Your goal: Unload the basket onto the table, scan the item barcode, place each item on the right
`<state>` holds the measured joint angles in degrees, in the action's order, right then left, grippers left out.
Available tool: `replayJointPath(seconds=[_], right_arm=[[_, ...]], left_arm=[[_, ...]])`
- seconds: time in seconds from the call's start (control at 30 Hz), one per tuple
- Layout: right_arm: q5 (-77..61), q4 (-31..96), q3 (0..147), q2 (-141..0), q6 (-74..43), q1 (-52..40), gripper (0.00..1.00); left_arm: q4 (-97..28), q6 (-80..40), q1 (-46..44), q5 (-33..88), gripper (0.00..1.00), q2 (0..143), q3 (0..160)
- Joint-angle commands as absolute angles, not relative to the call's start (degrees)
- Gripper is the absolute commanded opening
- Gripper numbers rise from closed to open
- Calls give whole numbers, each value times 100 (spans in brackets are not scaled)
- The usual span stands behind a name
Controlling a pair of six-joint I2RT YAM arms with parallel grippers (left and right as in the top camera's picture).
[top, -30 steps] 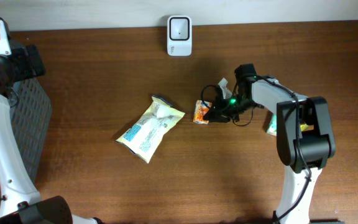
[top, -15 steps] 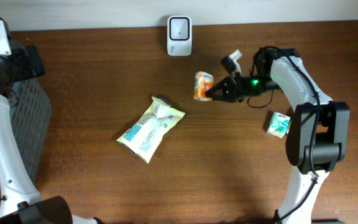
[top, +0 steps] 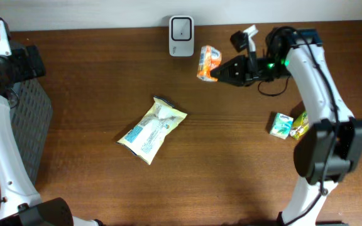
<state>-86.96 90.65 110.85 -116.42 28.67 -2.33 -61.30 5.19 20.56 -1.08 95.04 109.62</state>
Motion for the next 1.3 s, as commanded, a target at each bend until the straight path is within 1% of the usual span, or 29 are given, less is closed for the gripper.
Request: replayJointPath(seconds=[0.0,0.17,0.3,0.33,0.37,0.4,0.43,0.47,0.5,0.53,0.57,0.63,0.7,0.77,0.83,0.9,0.97,1.0,1.07,1.27], right_arm=[[-8895,9067,11472,-10803,2934,-233,4],[-8895,9067,11474,-10175,2936,-21,4],[-8892,9054,11474,-10095,2939,47,4],[-8862,8932,11474,-10095,2932,32,4],[-8523,8617,11474,-10095,2585,27,4],[-7776,8062,11474,-10097,1664,-1,4],[-6707,7439,11474,-10095,607,-148,4],[-5824,7030,11533,-10097,-12,-360,4],[-5225,6816,11605,-10099,-287,-534,4],[-4169,6602,11824,-10112,-602,-821,4],[-3564,6556,12057,-10175,-703,-1013,4],[-2259,6619,12628,-10453,-698,-1428,4],[-805,6820,13548,-11124,-676,-1964,4],[281,6921,14405,-12016,-482,-2261,4],[1007,6823,14765,-12560,-187,-2408,4],[2272,6294,14809,-13043,432,-2644,4],[3317,5561,14809,-13533,1339,-2864,4],[3603,5242,14807,-13740,1734,-2926,4],[3865,4366,14807,-14383,2845,-2961,4],[3863,3553,14803,-15150,3907,-2847,4]], left_arm=[[-6136,613,2080,-130,99,9406,10997],[-6134,613,2080,-128,99,9406,10997],[-6134,613,2080,-128,99,9406,10997],[-6136,613,2080,-130,99,9406,10997],[-6136,613,2080,-130,99,9406,10997],[-6136,613,2080,-130,99,9406,10997],[-6134,613,2080,-130,99,9406,10997],[-6136,613,2080,-128,99,9406,10997],[-6134,613,2080,-130,99,9406,10997],[-6136,613,2080,-130,99,9406,10997],[-6134,613,2080,-130,99,9406,10997],[-6136,613,2080,-130,99,9406,10997],[-6136,613,2080,-130,99,9406,10997],[-6134,613,2080,-130,99,9406,10997],[-6134,613,2080,-130,99,9406,10997],[-6134,613,2080,-130,99,9406,10997],[-6136,613,2080,-130,99,9406,10997],[-6136,613,2080,-130,99,9406,10997],[-6136,613,2080,-130,99,9406,10997],[-6136,613,2080,-128,99,9406,10997]])
